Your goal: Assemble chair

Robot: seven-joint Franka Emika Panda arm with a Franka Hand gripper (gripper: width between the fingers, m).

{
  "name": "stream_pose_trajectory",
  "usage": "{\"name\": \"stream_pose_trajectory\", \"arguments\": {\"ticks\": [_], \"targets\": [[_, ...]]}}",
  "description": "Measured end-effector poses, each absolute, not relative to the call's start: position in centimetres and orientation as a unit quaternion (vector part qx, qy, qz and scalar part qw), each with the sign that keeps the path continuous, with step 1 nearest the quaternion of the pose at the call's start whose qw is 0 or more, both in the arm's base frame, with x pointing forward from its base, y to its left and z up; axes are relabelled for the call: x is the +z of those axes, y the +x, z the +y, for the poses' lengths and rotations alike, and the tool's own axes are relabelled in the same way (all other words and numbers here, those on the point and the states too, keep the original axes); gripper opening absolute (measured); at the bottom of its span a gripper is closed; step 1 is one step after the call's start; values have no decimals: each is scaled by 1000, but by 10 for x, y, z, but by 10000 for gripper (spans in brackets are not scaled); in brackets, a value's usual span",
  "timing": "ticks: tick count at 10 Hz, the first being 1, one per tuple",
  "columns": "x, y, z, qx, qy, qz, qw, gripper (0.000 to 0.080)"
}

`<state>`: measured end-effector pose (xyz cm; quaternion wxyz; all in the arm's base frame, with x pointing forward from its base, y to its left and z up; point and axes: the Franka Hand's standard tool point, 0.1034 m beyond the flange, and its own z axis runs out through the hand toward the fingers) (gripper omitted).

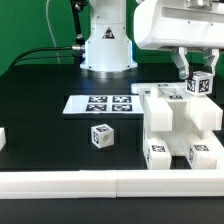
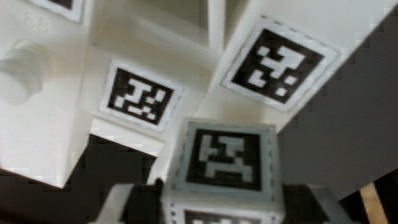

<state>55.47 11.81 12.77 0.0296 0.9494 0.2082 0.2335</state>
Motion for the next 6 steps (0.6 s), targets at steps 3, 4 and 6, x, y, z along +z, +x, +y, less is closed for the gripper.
{"name": "stream_pose_trajectory", "arguments": {"ticks": [3, 4, 6], "targets": [[127, 555, 118, 233, 949, 209, 30, 491], [127, 555, 118, 233, 949, 209, 30, 618], [127, 554, 118, 233, 949, 209, 30, 640]]}}
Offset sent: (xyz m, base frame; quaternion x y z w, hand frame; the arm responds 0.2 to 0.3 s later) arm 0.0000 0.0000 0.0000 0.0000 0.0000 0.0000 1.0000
